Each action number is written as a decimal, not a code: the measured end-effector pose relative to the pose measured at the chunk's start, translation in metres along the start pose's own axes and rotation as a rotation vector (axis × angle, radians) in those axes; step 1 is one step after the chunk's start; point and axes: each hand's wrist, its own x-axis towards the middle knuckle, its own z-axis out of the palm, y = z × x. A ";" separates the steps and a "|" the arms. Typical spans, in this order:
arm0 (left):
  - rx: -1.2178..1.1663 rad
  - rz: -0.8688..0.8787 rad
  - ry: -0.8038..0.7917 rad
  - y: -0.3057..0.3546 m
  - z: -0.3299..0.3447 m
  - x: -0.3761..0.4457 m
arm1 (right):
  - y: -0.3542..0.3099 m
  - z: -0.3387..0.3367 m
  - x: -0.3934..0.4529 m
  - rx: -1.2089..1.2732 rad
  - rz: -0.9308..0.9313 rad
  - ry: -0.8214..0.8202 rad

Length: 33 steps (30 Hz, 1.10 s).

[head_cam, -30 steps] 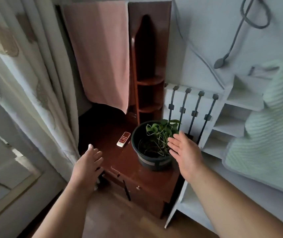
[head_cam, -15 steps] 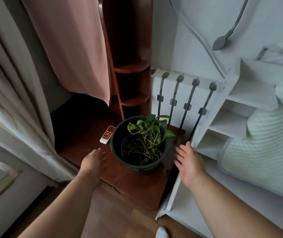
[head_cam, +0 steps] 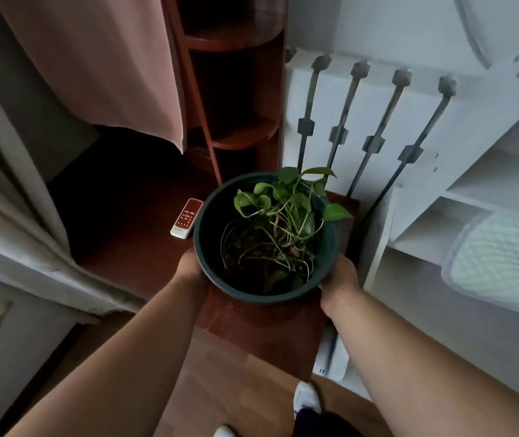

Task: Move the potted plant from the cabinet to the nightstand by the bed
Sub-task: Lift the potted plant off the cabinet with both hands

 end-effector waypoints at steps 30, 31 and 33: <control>-0.498 0.452 0.232 0.189 -0.118 -0.199 | -0.080 0.224 -0.245 -0.181 0.046 -0.829; -0.509 0.470 0.258 0.187 -0.132 -0.206 | -0.073 0.231 -0.256 -0.192 0.059 -0.887; -0.524 0.491 0.323 0.179 -0.168 -0.220 | -0.051 0.246 -0.279 -0.234 0.067 -1.002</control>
